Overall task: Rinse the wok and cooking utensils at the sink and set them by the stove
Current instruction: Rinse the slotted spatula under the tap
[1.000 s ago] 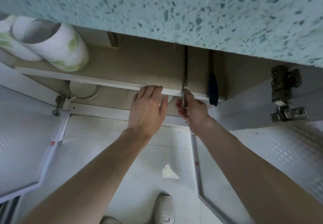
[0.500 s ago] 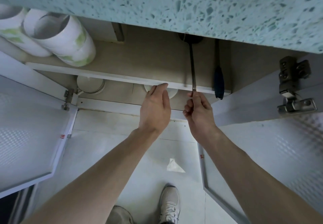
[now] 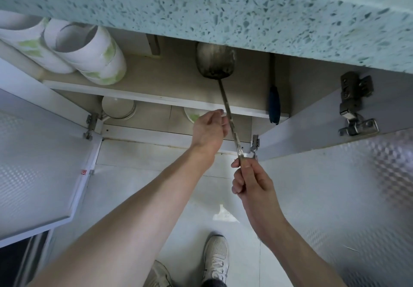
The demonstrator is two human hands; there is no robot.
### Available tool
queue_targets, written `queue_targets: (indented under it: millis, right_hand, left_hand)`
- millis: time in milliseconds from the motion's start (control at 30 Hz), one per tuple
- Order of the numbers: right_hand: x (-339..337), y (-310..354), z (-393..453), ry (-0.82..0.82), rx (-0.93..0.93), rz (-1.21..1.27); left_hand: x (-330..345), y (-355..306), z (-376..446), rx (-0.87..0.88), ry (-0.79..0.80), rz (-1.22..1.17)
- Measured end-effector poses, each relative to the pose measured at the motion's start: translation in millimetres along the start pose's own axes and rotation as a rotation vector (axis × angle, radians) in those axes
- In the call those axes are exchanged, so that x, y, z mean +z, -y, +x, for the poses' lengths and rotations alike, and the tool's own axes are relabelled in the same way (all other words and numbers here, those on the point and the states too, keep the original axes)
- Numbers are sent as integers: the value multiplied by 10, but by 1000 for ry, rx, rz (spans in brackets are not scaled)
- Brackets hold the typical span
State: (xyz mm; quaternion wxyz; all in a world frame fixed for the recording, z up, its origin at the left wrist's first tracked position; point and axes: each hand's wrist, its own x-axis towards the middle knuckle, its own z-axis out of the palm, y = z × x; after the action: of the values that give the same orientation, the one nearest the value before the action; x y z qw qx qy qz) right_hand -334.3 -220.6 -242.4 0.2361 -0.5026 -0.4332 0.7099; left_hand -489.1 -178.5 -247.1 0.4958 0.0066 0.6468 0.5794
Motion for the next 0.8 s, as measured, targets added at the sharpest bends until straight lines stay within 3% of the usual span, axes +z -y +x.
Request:
queue_targets:
  millis: [200,533,800]
  right_hand:
    - [-179,-4,-234,68,34,-101]
    - [-85,419,-508,105,65,-295]
    - [175,904,-1071,130,-26,-636]
  left_hand:
    - [-52,-139,-74,-82,-114,-297]
    - [-350,-359,-566,-120,-242,-388]
    - [-764,-749,-1331,-204,-340,-429]
